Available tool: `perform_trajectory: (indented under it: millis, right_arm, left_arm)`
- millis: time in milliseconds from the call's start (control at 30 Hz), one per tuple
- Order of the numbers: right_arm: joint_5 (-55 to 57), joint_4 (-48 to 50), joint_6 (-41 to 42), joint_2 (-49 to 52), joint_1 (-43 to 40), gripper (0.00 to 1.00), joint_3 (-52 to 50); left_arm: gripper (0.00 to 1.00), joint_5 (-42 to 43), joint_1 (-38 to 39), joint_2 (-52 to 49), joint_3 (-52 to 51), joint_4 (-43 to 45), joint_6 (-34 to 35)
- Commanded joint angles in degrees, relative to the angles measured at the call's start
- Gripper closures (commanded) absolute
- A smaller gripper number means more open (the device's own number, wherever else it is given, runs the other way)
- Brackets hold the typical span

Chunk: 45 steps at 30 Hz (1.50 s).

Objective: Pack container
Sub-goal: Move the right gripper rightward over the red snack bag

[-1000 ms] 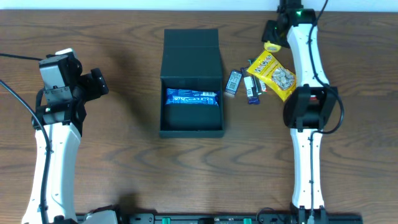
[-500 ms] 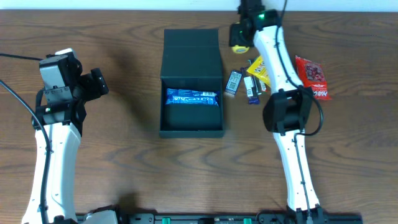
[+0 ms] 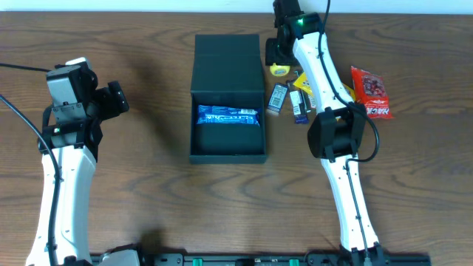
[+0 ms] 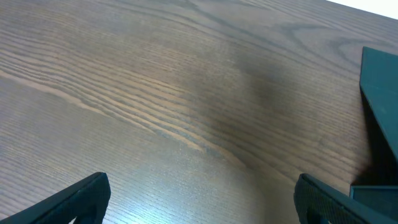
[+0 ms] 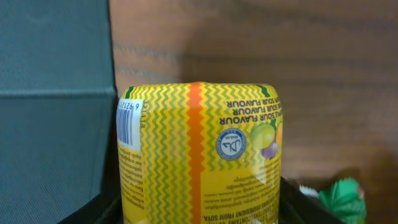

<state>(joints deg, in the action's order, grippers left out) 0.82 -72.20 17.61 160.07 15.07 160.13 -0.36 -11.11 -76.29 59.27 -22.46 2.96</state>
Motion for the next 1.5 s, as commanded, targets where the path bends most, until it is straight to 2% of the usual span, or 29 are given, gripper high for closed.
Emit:
perform_trajectory:
  millis: [0,133,200,267,333,600,700,733,767,1000,1167,1467]
  right_arm:
    - [0.15,-0.31,1.90,0.02,0.09,0.72,1.42]
    - [0.20,-0.74,1.86,0.02,0.35,0.69,1.42]
    - [0.20,-0.72,1.88,0.02,0.39,0.55,1.42]
    - [0.17,-0.74,1.88,0.02,0.39,0.49,1.42]
    - [0.17,-0.90,1.88,0.02,0.39,0.36,1.42]
    - [0.17,-1.88,1.88,0.02,0.39,0.21,1.42]
    - [0.20,-1.66,1.88,-0.02,0.39,0.12,1.44]
    - [0.20,-1.42,1.88,-0.17,0.37,0.03,1.44]
    - [0.22,-1.25,1.88,-0.42,0.31,0.01,1.44]
    - [0.50,1.07,-0.31,-5.88,-1.20,0.01,1.46]
    - [5.33,0.39,-3.91,-12.68,-3.37,0.01,1.46]
    - [17.07,-10.91,-16.44,-18.03,-12.22,0.01,1.42]
  left_arm:
    - [0.05,-0.04,-0.22,-0.13,1.44,0.22,0.00]
    - [0.05,-0.04,-0.22,-0.13,1.44,0.20,0.00]
    - [0.05,-0.04,-0.22,-0.13,1.44,0.20,0.00]
    - [0.05,-0.04,-0.22,-0.13,1.44,0.17,0.00]
    - [0.05,-0.04,-0.22,-0.13,1.44,0.02,0.00]
    - [0.05,-0.04,-0.22,-0.13,1.44,-0.02,0.00]
    - [0.05,-0.04,-0.22,-0.13,1.44,0.00,0.00]
    - [0.05,-0.04,-0.22,-0.13,1.44,0.00,0.00]
    - [0.04,-0.04,-0.22,-0.13,1.44,0.00,0.00]
    - [0.05,-0.07,-0.22,-0.13,1.44,0.02,0.00]
    - [0.05,-0.04,-0.22,-0.13,1.44,0.02,0.00]
    - [0.05,-0.04,-0.22,-0.13,1.44,0.00,0.00]
